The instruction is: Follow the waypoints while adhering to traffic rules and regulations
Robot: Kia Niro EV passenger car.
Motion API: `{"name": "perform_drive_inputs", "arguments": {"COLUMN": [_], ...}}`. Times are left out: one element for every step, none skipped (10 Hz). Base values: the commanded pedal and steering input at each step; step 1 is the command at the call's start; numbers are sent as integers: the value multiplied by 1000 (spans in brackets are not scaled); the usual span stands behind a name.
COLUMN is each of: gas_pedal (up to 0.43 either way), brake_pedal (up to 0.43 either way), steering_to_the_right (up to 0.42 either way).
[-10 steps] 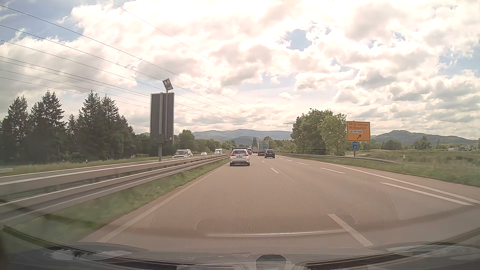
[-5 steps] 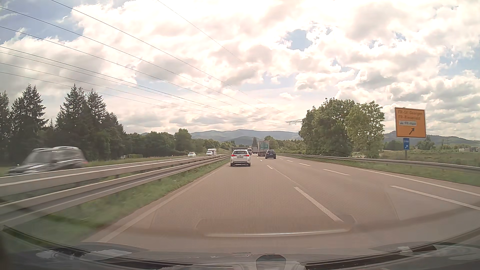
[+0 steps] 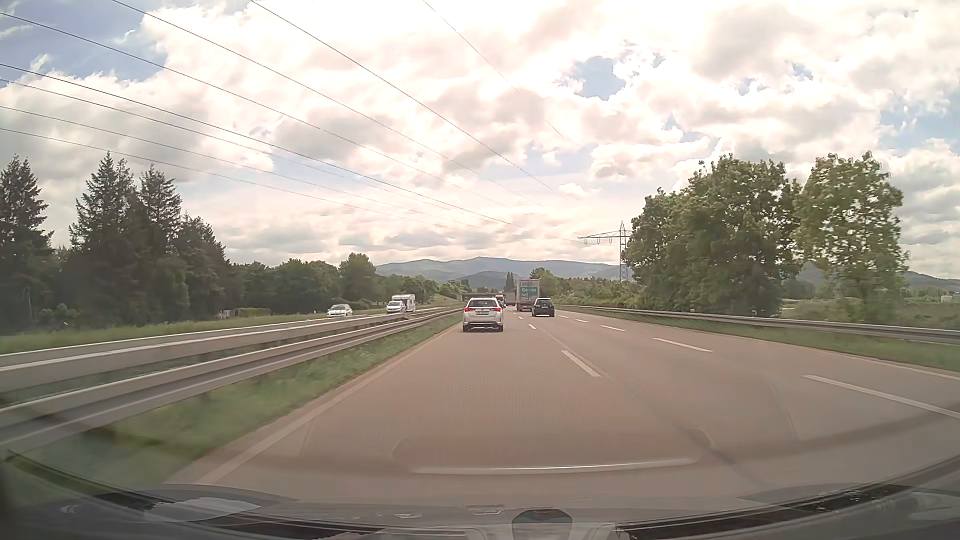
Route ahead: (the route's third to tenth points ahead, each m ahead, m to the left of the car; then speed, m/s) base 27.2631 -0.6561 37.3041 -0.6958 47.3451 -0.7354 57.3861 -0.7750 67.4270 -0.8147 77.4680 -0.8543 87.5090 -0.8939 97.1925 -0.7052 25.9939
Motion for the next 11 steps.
{"name": "perform_drive_inputs", "arguments": {"gas_pedal": [197,197,197,189,189,189,189,189,189,189,189], "brake_pedal": [0,0,0,0,0,0,0,0,0,0,0], "steering_to_the_right": [0,0,0,0,0,0,0,0,0,0,0]}}
